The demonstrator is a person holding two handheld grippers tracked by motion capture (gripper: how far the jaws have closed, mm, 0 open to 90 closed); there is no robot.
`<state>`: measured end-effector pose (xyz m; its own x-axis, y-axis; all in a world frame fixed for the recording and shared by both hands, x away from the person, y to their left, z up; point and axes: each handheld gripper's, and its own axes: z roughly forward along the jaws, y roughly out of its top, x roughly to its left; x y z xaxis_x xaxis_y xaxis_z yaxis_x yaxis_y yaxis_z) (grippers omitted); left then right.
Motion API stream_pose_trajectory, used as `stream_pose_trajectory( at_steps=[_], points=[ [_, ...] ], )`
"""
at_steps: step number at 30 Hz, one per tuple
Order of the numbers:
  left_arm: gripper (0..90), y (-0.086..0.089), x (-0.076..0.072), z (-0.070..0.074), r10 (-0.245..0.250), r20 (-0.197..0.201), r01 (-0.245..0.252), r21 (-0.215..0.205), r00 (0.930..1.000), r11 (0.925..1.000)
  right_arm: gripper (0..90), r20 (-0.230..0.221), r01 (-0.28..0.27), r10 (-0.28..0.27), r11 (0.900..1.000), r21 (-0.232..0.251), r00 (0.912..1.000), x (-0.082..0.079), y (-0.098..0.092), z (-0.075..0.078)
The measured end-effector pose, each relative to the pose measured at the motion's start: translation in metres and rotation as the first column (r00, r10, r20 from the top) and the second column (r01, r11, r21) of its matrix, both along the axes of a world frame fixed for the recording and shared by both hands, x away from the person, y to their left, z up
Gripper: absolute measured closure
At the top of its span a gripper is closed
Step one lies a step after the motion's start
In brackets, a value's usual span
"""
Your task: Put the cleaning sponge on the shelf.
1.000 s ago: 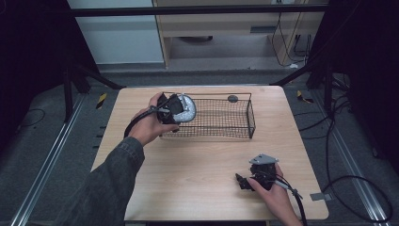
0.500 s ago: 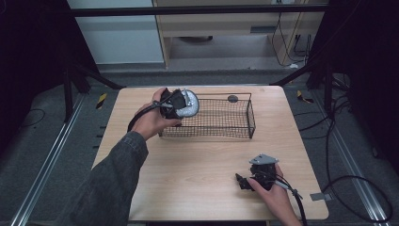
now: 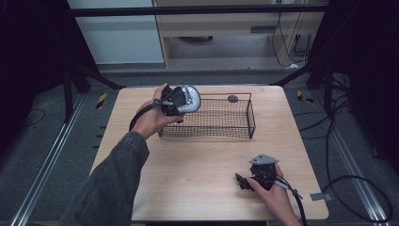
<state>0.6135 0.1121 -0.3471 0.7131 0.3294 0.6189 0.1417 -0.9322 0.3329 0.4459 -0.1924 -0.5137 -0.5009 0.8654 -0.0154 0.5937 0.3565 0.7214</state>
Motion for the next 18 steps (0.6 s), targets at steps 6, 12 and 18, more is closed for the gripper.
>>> stream_pose_trajectory(
  at_steps=[6, 12, 18],
  points=[
    [15.3, 0.001, 0.002, -0.001, -0.014, 0.002, 0.014, -0.01, 0.9999, 0.9998, 0.4, 0.0, 0.0, 0.0, 1.0, 0.0, 1.0, 0.0, 0.0, 0.0],
    [15.2, -0.001, 0.007, -0.007, -0.026, 0.014, 0.026, -0.003, 0.9996, 0.9997, 0.4, 0.0, 0.0, 0.0, 1.0, 0.0, 1.0, 0.0, 0.0, 0.0],
    [15.0, -0.008, 0.008, -0.013, -0.048, 0.015, 0.048, 0.022, 0.9987, 0.9986, 0.4, 0.0, 0.0, 0.0, 1.0, 0.001, 1.0, 0.0, 0.0, 0.0]
  ],
)
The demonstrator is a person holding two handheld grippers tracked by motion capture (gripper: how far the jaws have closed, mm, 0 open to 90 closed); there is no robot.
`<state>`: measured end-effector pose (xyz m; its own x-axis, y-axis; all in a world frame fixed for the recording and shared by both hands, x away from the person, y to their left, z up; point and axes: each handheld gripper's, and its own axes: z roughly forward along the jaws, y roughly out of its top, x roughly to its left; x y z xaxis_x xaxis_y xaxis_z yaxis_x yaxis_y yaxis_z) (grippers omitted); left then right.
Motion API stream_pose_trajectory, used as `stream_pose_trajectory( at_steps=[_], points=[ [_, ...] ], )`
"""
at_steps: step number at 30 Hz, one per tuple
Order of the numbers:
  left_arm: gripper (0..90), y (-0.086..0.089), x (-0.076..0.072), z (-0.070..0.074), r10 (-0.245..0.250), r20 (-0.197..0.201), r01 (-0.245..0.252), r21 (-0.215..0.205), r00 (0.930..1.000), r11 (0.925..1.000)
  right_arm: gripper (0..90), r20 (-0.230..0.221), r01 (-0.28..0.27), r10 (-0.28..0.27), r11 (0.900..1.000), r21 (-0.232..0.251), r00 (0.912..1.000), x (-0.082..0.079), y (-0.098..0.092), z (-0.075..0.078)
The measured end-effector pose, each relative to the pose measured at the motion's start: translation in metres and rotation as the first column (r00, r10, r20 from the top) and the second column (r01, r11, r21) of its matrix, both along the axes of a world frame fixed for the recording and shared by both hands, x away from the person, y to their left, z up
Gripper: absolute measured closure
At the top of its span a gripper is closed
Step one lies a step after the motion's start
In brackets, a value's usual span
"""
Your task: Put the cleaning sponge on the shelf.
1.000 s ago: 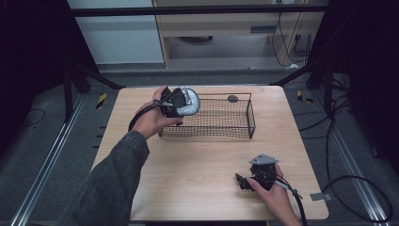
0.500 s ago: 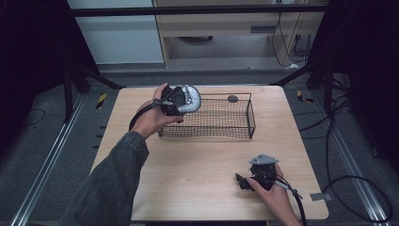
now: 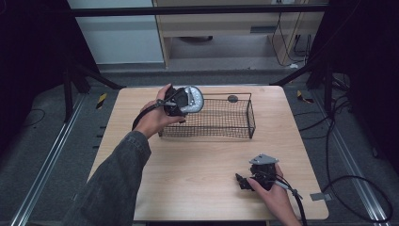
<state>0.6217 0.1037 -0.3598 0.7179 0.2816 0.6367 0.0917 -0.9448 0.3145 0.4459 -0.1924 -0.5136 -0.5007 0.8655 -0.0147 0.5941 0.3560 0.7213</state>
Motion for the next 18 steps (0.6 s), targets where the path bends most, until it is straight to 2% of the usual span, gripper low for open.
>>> stream_pose_trajectory(
  at_steps=[3, 18],
  points=[
    [14.9, -0.004, 0.0, -0.004, -0.007, 0.008, 0.006, 0.014, 0.9999, 0.9999, 0.4, 0.0, 0.0, 0.0, 1.0, 0.0, 1.0, 0.0, 0.0, 0.0],
    [14.5, -0.008, 0.012, -0.012, -0.018, -0.006, 0.018, 0.001, 0.9998, 0.9998, 0.4, 0.0, 0.0, 0.0, 1.0, 0.001, 1.0, 0.0, 0.0, 0.0]
  ],
)
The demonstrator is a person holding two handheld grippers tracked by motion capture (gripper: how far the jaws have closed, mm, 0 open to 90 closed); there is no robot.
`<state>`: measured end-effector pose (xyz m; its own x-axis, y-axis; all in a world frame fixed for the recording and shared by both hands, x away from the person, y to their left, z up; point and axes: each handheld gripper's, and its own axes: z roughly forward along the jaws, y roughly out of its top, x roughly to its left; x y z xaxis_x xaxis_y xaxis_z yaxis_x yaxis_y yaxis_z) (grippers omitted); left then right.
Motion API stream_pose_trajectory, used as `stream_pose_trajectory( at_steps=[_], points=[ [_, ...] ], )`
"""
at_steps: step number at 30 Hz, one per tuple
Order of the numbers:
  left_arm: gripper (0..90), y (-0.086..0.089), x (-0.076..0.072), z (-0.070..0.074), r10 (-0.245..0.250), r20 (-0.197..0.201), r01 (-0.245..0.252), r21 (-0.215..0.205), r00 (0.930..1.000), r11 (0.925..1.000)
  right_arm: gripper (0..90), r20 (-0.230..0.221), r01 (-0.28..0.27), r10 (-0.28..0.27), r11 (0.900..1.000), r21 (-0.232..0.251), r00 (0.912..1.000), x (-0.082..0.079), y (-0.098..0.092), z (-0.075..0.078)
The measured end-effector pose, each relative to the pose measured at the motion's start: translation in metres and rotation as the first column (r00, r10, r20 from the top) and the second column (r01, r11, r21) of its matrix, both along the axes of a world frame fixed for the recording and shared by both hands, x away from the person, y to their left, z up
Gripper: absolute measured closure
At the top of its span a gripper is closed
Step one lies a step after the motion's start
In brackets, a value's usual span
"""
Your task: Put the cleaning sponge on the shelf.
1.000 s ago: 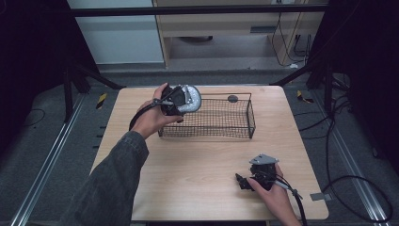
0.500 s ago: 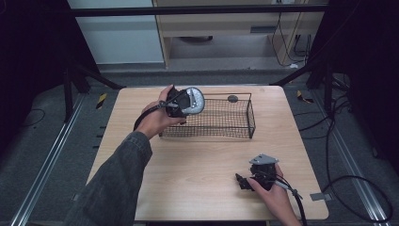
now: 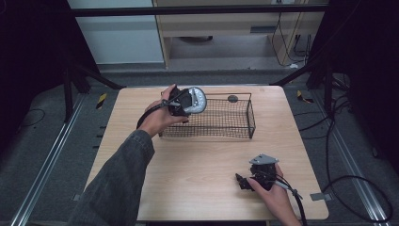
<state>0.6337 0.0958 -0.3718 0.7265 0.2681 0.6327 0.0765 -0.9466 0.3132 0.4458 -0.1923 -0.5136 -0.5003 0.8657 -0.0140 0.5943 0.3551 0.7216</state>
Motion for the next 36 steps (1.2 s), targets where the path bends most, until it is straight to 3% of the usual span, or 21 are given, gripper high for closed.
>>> stream_pose_trajectory(
  at_steps=[4, 7, 28, 36],
  points=[
    [14.3, -0.003, 0.002, -0.004, -0.008, -0.008, 0.008, 0.012, 0.9999, 0.9999, 0.4, 0.0, 0.0, 0.0, 1.0, 0.0, 1.0, 0.0, 0.0, 0.0],
    [14.2, -0.004, 0.004, -0.005, 0.0, -0.012, 0.0, -0.007, 0.9999, 1.0, 0.4, 0.0, 0.0, 0.0, 1.0, 0.0, 1.0, 0.0, 0.0, 0.0],
    [12.2, -0.004, 0.012, -0.011, 0.019, -0.048, -0.02, -0.013, 0.9987, 0.9997, 0.5, -0.002, 0.004, -0.004, 1.0, 0.004, 1.0, 0.0, 0.0, 0.0],
    [5.9, -0.001, 0.018, -0.015, 0.059, -0.108, -0.064, -0.044, 0.9924, 0.9969, 0.5, -0.002, 0.004, -0.004, 1.0, 0.006, 1.0, 0.0, 0.0, 0.0]
  ],
)
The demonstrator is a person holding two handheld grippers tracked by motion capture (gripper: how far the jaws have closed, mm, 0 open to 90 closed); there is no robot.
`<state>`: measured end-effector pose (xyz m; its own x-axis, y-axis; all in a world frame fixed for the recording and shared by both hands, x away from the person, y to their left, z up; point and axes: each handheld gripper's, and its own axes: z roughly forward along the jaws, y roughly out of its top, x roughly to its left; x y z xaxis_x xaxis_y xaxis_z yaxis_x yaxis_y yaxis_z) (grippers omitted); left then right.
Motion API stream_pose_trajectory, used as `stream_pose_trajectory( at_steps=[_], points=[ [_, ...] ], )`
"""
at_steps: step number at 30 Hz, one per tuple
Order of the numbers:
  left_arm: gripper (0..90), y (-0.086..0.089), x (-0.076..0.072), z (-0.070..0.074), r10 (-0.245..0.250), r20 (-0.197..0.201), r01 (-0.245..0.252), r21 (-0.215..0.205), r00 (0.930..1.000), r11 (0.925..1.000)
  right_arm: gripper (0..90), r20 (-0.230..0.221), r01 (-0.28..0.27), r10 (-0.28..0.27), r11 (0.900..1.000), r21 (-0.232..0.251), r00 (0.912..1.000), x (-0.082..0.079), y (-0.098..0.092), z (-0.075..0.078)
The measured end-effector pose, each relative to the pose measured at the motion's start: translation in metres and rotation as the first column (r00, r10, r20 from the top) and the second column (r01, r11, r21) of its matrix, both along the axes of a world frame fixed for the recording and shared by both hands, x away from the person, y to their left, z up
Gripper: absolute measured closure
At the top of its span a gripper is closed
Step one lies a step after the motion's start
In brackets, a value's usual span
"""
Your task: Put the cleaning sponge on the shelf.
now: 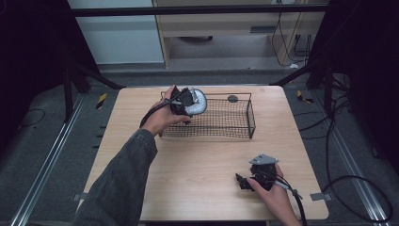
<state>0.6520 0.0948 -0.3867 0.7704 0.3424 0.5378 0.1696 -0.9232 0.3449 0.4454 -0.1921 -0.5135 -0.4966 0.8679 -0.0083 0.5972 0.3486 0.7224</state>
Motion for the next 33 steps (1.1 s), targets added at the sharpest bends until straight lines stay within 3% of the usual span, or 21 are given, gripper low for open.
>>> stream_pose_trajectory(
  at_steps=[2, 7, 33],
  points=[
    [3.4, 0.002, 0.001, -0.002, 0.015, -0.025, -0.016, -0.025, 0.9996, 0.9996, 0.5, 0.0, 0.0, 0.0, 1.0, -0.002, 1.0, 0.0, 0.0, 0.0],
    [3.6, 0.004, 0.001, -0.002, 0.026, -0.043, -0.027, -0.039, 0.9987, 0.9988, 0.5, 0.0, 0.0, 0.0, 1.0, -0.001, 1.0, 0.0, 0.0, 0.0],
    [5.3, 0.011, -0.01, 0.007, 0.022, -0.047, -0.027, -0.099, 0.9986, 0.9947, 0.5, 0.0, 0.0, 0.0, 1.0, 0.0, 1.0, 0.0, 0.0, 0.0]
  ],
)
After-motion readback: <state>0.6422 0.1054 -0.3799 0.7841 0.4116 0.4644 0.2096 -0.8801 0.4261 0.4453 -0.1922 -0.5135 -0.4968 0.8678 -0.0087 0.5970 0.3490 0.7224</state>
